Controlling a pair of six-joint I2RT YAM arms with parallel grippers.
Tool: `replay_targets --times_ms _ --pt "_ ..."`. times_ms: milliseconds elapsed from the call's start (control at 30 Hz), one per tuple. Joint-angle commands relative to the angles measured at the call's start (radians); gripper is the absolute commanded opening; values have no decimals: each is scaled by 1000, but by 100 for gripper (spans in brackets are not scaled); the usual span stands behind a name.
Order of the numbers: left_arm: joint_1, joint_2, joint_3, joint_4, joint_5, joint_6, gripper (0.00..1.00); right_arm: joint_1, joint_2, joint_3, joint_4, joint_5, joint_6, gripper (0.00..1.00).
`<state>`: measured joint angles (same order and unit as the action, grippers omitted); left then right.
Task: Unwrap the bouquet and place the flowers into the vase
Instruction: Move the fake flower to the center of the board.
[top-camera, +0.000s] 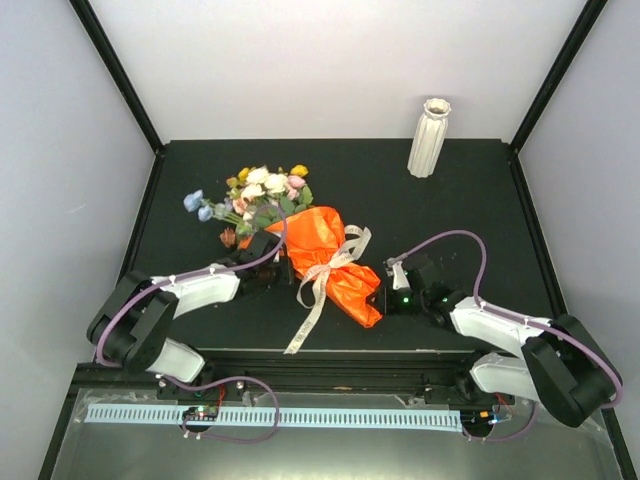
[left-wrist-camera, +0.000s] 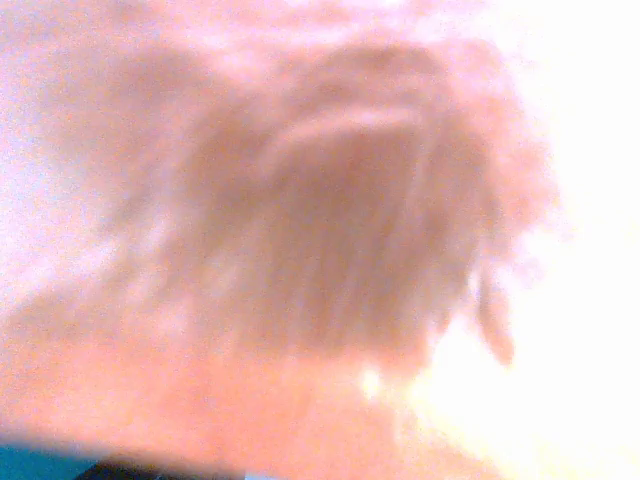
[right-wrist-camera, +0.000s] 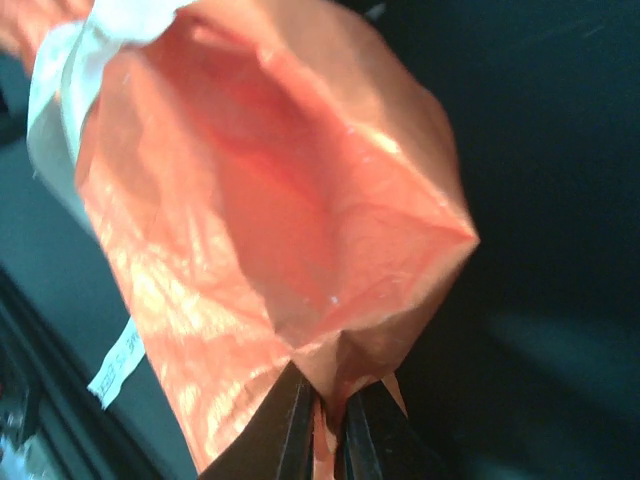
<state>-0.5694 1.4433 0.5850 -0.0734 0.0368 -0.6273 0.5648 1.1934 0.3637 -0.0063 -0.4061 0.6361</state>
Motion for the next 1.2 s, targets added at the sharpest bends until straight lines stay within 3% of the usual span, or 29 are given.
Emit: replay_targets --times_ms 0,133,300,433,600,700,867,1067,1167 --pt "81 16 97 -19 -61 28 38 98 1 15 34 -9 41 12" --pt "171 -17 127 -33 16 30 38 182 94 75 61 10 62 14" --pt "199 -127 131 -115 46 22 44 266 164 150 44 31 41 18" --pt "200 -239 125 -177 131 37 56 279 143 191 -33 59 -56 23" --pt "198 -329 153 -298 290 134 69 280 4 235 -176 115 -219 32" --pt "197 -383 178 -397 295 203 84 279 -50 275 -231 154 -295 34" --pt "195 -506 204 -500 266 225 96 278 -59 371 -282 217 -421 35" --pt "195 -640 247 -603 206 344 99 259 3 360 -100 319 -638 33" --pt "195 -704 216 -606 154 384 99 189 91 348 22 283 -744 31"
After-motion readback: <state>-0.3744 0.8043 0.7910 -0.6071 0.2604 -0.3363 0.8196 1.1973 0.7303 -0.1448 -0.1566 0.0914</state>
